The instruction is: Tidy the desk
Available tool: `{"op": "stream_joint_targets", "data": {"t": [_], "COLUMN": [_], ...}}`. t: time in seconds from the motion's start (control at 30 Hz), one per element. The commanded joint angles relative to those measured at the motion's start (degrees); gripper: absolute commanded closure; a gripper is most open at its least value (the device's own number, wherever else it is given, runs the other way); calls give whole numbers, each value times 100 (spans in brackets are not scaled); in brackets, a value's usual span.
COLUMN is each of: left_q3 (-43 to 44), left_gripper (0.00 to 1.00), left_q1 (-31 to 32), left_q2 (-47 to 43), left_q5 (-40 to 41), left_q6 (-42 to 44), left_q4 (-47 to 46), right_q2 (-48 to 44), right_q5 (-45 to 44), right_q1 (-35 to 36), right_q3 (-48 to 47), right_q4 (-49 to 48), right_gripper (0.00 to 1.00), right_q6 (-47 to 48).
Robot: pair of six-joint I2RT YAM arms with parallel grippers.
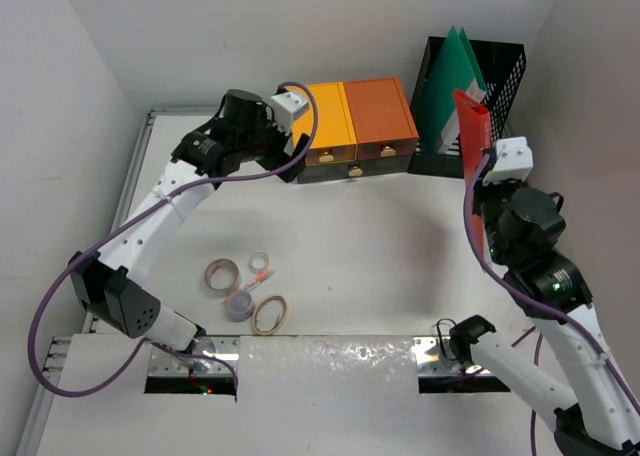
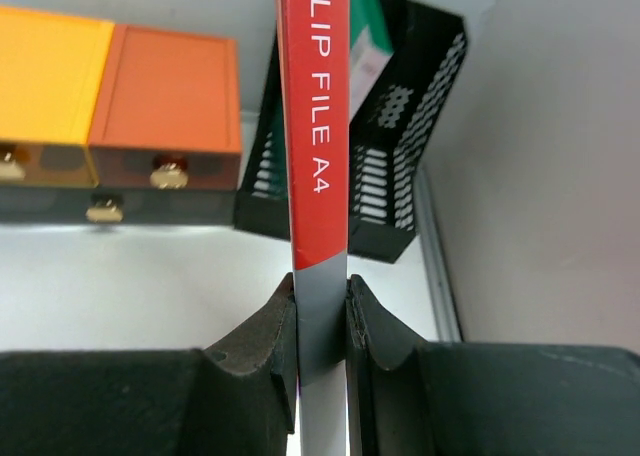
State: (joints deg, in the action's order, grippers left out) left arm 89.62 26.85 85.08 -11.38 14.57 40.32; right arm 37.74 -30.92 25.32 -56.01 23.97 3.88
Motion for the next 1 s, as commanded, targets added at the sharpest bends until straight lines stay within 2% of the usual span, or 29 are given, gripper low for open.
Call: {"op": "stream_joint_targets", "data": {"t": [0.0,0.23,0.5,0.67,0.73,0.97], "left_q3": [-68,-217,-270,-358,-375,-481], "left_gripper": [9,9,9,9,9,9], "left_q1": [-145,-286,-435,-567,-654,-1023], "left_q2": [-378,-422,-554,-589,-589,-633], "left_q5": [118,83,92,144,153,118], "left_q6": [81,64,116,222,266,398], "left_q4": [-331,-323,-279,-244,-209,-155], "right_q2": [216,682,1455,1798,2139,3002], "right_q5": [-564,-1372,-1558,-601,-170,1069], "right_q1": [26,34,-88,-676,-1299,-2039], "right_q3": [-751,-1562,-1870,-2237,-2510,-2854], "right_q4": [-94,248,-110,-428,-393,-673], "right_gripper": [100,100,100,100,100,100], "right_q6": [113,613,1009,808,650,254]}}
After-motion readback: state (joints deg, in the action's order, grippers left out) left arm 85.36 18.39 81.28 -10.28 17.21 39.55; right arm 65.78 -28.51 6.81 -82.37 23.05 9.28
